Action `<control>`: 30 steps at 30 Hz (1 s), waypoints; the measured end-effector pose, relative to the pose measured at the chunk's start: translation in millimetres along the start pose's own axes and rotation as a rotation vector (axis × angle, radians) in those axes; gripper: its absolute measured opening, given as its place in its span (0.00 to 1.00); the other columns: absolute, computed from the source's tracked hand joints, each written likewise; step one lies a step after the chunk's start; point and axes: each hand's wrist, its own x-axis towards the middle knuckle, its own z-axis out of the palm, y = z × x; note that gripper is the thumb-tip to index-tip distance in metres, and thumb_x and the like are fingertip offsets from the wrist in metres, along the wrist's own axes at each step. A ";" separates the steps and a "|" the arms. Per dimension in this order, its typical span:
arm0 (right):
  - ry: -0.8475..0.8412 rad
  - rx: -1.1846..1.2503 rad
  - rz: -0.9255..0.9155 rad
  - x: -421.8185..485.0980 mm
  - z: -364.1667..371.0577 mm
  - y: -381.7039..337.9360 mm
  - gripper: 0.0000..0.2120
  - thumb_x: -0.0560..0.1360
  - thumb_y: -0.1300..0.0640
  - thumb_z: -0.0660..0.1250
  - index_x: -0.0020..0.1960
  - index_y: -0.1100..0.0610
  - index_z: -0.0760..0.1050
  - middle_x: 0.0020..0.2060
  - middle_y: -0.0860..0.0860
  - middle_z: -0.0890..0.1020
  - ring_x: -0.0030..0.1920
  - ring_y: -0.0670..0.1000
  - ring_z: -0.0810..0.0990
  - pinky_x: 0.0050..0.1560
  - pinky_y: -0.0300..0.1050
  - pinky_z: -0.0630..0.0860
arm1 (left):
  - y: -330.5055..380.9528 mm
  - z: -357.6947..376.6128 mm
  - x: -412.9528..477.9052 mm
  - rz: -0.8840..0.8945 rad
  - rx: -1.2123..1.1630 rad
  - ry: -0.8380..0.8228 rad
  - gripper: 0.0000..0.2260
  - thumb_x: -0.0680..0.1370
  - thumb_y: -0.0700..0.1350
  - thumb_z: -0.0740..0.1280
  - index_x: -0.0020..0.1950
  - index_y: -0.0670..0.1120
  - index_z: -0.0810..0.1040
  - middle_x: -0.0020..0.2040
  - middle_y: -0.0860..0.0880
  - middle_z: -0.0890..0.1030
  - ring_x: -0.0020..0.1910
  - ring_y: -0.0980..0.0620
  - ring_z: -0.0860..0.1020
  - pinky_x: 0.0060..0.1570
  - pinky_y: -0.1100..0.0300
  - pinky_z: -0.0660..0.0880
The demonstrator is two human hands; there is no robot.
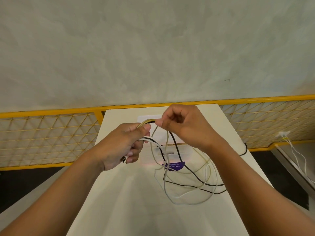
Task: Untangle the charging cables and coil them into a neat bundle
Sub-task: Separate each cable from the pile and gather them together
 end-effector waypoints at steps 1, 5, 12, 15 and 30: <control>-0.102 0.019 0.037 -2.6 -2.2 -2.0 0.06 0.76 0.55 0.74 0.43 0.57 0.83 0.34 0.48 0.82 0.34 0.46 0.76 0.38 0.41 0.74 | 0.4 -0.3 0.5 0.012 -0.001 0.004 0.13 0.81 0.51 0.63 0.49 0.40 0.74 0.25 0.51 0.59 0.21 0.54 0.57 0.21 0.64 0.60; -0.411 0.020 0.069 -11.1 0.1 -1.6 0.07 0.78 0.57 0.71 0.48 0.59 0.85 0.41 0.52 0.87 0.40 0.48 0.80 0.46 0.46 0.77 | 3.5 0.6 1.1 0.033 0.026 0.004 0.13 0.81 0.51 0.63 0.45 0.41 0.73 0.24 0.51 0.60 0.21 0.54 0.57 0.21 0.63 0.60; -0.371 0.175 0.092 -7.3 -1.1 0.3 0.07 0.78 0.66 0.69 0.44 0.58 0.82 0.35 0.51 0.82 0.35 0.50 0.78 0.42 0.43 0.77 | 5.2 0.5 -0.3 0.039 0.056 -0.035 0.12 0.82 0.49 0.63 0.42 0.43 0.73 0.24 0.51 0.60 0.22 0.54 0.57 0.24 0.62 0.58; -0.406 0.152 0.088 -6.5 1.6 -1.2 0.09 0.80 0.65 0.66 0.43 0.55 0.80 0.36 0.51 0.79 0.37 0.50 0.76 0.43 0.43 0.75 | 5.1 -1.2 -0.7 0.039 0.067 -0.043 0.12 0.82 0.50 0.63 0.44 0.42 0.74 0.25 0.51 0.60 0.22 0.53 0.57 0.24 0.62 0.59; -0.187 -0.033 0.161 -4.0 8.1 -8.8 0.14 0.79 0.46 0.66 0.45 0.57 0.78 0.26 0.40 0.72 0.29 0.41 0.69 0.38 0.41 0.69 | 7.4 -2.3 -5.8 0.015 0.220 -0.209 0.17 0.74 0.56 0.67 0.41 0.41 0.75 0.27 0.48 0.60 0.24 0.52 0.57 0.26 0.61 0.60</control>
